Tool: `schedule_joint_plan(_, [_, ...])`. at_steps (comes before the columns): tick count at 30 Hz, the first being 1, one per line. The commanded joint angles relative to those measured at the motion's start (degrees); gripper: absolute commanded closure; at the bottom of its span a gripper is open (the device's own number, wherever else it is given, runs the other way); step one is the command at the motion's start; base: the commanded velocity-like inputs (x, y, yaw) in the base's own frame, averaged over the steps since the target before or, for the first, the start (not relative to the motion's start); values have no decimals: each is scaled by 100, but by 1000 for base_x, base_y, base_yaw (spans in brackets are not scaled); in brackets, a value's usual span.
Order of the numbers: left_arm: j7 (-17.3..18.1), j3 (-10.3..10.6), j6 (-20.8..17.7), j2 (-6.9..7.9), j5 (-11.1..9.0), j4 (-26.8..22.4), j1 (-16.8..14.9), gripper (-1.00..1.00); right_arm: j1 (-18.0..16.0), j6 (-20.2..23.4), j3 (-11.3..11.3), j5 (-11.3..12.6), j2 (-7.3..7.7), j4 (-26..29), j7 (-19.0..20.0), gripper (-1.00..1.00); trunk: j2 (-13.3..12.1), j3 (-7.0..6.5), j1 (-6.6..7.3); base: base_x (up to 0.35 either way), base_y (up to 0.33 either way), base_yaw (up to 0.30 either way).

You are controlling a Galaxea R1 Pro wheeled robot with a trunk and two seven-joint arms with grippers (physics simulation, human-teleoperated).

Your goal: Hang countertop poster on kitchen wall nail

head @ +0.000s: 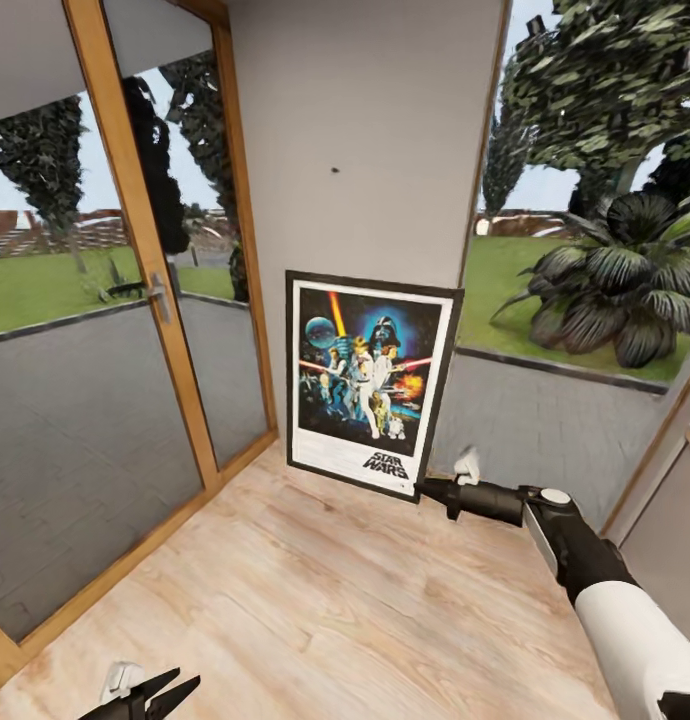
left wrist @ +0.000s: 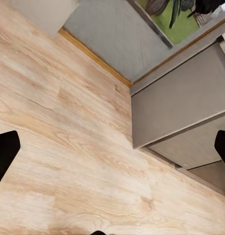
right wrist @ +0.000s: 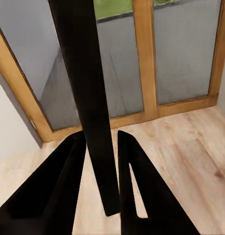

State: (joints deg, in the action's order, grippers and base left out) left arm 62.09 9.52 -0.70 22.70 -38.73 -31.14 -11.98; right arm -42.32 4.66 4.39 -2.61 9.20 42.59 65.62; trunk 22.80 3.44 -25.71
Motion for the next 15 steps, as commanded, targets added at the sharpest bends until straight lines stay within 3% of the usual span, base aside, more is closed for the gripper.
schedule_joint_plan(1, [5,41,-8,10,-56,2,-6,-100,-5,532,24,-43,-46,532,17,100,12,14,-7,326,139,0])
schedule_joint_plan(5, [3,41,-4,11,-56,2,-6,-100,-5,1095,27,-53,-68,1320,0,100,12,14,-7,308,135,0])
schedule_joint_plan(11, [9,41,4,8,-49,2,-6,-100,-24,1291,27,-54,-78,1565,-66,100,12,14,-7,101,45,0])
schedule_joint_plan(15, [9,41,8,10,-48,2,-6,-100,-53,1670,27,-44,-83,1627,-493,100,12,14,-7,15,7,0])
